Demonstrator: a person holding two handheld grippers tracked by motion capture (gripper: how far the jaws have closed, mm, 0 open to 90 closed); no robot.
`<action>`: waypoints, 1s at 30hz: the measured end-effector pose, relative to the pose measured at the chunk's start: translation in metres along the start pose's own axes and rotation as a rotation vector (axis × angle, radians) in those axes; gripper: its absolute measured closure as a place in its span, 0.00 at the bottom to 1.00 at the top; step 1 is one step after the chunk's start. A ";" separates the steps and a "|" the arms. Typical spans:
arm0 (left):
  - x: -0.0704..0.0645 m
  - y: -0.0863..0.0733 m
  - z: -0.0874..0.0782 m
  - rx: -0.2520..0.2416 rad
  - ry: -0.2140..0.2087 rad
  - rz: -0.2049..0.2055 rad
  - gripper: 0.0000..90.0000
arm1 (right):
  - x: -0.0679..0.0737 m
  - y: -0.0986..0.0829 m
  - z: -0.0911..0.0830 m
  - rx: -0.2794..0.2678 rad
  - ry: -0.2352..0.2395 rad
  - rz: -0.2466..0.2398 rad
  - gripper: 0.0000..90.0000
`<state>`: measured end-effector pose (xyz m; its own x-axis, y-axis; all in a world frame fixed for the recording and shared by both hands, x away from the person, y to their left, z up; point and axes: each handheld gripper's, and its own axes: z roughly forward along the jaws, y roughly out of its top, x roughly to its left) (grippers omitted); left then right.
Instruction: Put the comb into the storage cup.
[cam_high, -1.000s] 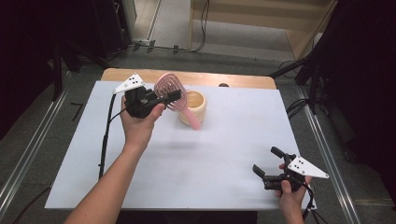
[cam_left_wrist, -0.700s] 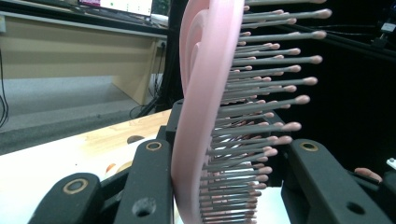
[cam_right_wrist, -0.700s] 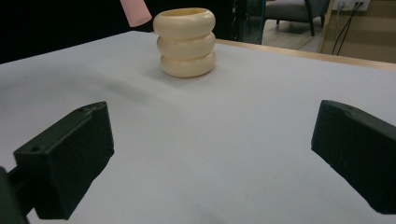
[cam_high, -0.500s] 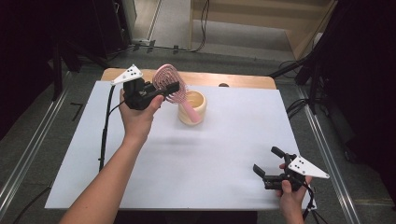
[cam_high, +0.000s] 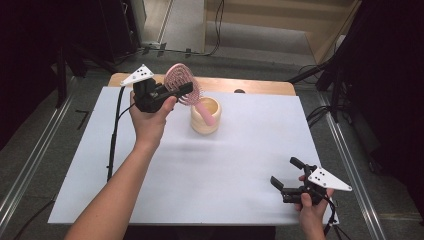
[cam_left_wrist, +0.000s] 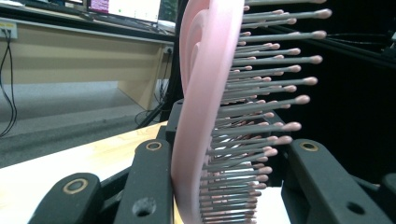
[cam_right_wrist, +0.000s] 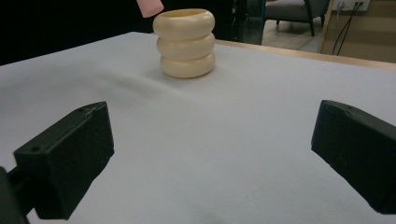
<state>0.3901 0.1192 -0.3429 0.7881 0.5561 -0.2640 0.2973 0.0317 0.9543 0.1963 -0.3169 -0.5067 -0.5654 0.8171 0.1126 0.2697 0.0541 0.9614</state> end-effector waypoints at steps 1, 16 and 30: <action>0.000 0.000 0.000 0.000 0.000 0.000 0.72 | 0.001 0.000 0.000 0.001 0.000 -0.002 0.00; 0.008 0.006 0.005 -0.015 0.030 0.005 0.72 | 0.001 0.000 0.001 0.003 0.006 -0.007 0.00; 0.014 0.011 0.010 -0.053 0.050 -0.002 0.72 | 0.003 0.000 0.003 0.025 0.020 -0.017 0.00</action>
<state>0.4098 0.1188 -0.3373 0.7593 0.5968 -0.2594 0.2687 0.0755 0.9603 0.1972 -0.3127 -0.5076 -0.5852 0.8046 0.1012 0.2794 0.0828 0.9566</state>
